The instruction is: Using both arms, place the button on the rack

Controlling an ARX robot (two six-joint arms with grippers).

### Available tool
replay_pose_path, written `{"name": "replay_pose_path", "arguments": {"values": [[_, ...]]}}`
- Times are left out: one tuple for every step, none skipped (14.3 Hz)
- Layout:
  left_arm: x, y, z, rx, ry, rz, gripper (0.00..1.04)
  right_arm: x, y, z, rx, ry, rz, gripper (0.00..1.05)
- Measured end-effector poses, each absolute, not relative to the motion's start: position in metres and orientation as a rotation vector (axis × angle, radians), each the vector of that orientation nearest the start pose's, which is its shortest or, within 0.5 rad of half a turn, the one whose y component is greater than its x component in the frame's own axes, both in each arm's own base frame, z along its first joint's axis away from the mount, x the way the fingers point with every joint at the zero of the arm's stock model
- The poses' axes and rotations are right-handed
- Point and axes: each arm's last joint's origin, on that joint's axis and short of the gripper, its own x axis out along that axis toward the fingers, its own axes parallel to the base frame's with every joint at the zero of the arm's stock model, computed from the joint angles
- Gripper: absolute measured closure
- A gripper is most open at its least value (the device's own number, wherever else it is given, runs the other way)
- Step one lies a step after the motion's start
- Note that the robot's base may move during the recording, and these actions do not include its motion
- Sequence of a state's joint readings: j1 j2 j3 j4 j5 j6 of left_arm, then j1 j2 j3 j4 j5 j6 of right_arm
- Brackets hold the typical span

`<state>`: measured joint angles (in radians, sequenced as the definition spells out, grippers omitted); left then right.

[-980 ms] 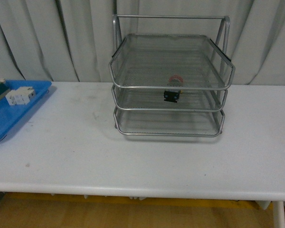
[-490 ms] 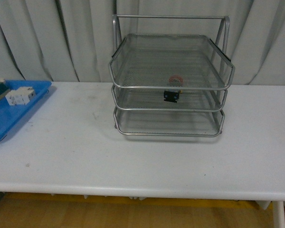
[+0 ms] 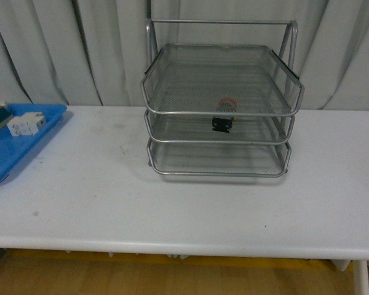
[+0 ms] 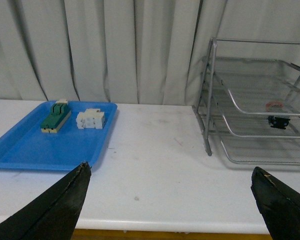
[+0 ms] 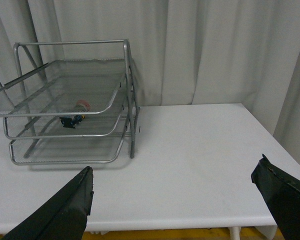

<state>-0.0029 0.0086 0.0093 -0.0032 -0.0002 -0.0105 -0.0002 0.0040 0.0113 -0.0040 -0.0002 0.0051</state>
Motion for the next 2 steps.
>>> {"name": "replay_pose_path", "arguments": {"values": [[0.0977,-0.0003,0.1657,-0.010,0.002,-0.003,0.07,0.0973,0.0000,0.1666,0.005,-0.003,0.000,0.06],[0.0977,-0.0003,0.1657,-0.010,0.002,-0.003,0.07,0.0973,0.0000,0.1666,0.005,-0.003,0.000,0.06]]}}
